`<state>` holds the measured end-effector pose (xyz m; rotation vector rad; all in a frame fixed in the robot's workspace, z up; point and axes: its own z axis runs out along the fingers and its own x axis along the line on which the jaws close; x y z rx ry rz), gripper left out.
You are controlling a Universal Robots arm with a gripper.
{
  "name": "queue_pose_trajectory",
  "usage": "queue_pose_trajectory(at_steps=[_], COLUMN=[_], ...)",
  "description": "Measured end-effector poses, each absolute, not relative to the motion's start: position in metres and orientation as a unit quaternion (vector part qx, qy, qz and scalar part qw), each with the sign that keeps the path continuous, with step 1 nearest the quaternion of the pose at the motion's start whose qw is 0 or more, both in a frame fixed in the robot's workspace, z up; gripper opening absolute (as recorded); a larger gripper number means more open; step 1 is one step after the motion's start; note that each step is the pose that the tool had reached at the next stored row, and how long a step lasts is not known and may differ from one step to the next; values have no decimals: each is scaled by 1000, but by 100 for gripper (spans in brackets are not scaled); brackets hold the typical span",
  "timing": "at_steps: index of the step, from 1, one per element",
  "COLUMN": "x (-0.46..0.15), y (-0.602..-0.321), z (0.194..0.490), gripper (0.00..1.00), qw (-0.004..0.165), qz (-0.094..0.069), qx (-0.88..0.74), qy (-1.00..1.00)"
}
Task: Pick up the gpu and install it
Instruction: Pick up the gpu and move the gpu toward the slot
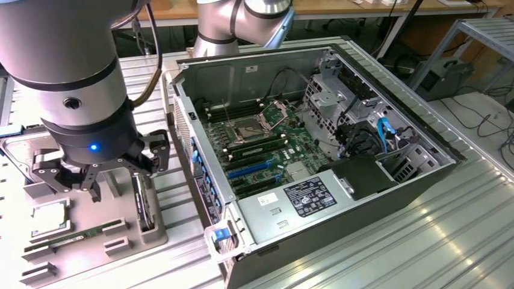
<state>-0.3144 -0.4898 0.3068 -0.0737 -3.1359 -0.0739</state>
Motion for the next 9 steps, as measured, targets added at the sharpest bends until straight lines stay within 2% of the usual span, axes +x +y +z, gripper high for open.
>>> queue_pose_trajectory(at_steps=[9], x=[-314], y=[-494], z=[303], gripper=[72], qw=[3], qz=[-24], qx=[-24], qy=[-999])
